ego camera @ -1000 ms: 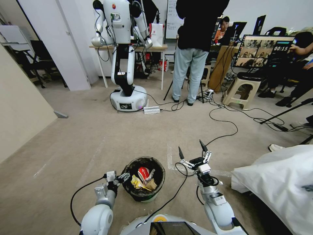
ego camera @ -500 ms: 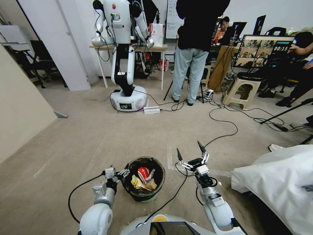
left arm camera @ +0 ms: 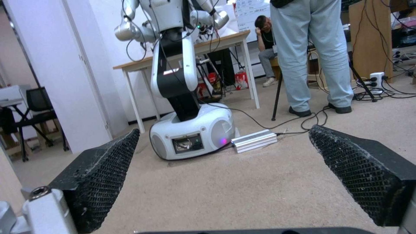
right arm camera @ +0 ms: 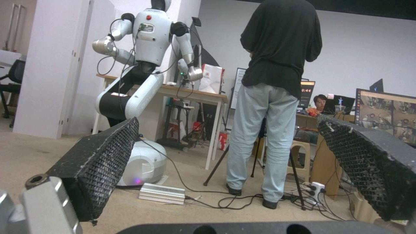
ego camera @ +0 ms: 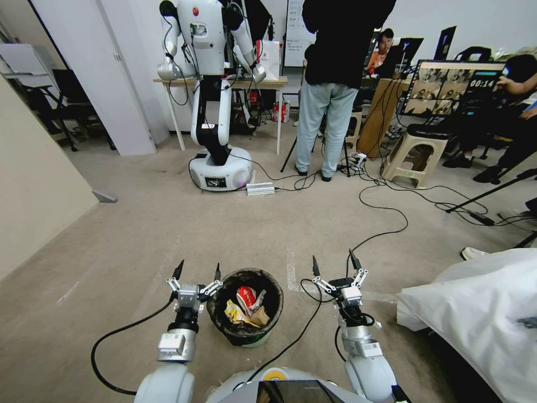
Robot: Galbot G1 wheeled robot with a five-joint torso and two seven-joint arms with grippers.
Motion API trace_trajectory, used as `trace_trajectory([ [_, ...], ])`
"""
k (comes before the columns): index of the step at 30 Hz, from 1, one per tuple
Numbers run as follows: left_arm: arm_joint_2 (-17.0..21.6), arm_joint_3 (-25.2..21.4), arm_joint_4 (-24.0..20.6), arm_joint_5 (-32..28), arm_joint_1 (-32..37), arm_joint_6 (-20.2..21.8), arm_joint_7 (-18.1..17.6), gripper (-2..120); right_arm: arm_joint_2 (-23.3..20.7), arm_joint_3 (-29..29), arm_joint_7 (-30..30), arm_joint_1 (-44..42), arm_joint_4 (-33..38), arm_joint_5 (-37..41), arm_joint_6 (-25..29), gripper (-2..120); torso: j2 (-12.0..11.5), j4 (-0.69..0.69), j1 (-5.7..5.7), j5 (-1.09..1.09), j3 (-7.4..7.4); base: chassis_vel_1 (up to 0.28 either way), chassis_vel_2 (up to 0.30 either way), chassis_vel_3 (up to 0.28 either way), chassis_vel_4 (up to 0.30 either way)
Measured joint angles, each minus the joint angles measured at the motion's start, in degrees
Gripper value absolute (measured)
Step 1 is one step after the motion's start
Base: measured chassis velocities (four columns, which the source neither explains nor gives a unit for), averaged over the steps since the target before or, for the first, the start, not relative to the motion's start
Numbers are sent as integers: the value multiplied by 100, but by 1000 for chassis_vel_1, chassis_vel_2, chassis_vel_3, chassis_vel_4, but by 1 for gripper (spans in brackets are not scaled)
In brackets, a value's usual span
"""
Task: Pick up the trash bin, then pick up the garbage from the floor and place it into the trash bin.
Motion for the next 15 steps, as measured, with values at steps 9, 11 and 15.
trace_trajectory([
  [9, -2, -10, 3, 100, -13, -106, 50, 100, 32, 12, 59, 14, 0, -63, -58, 100, 0, 0, 0, 0, 0, 0, 0, 0, 0],
  [11, -2, -12, 7, 100, -14, -106, 49, 100, 33, 13, 60, 14, 0, -66, -61, 100, 0, 0, 0, 0, 0, 0, 0, 0, 0],
  [15, -2, -13, 10, 100, -15, -107, 49, 100, 33, 15, 60, 14, 0, -67, -61, 100, 0, 0, 0, 0, 0, 0, 0, 0, 0],
])
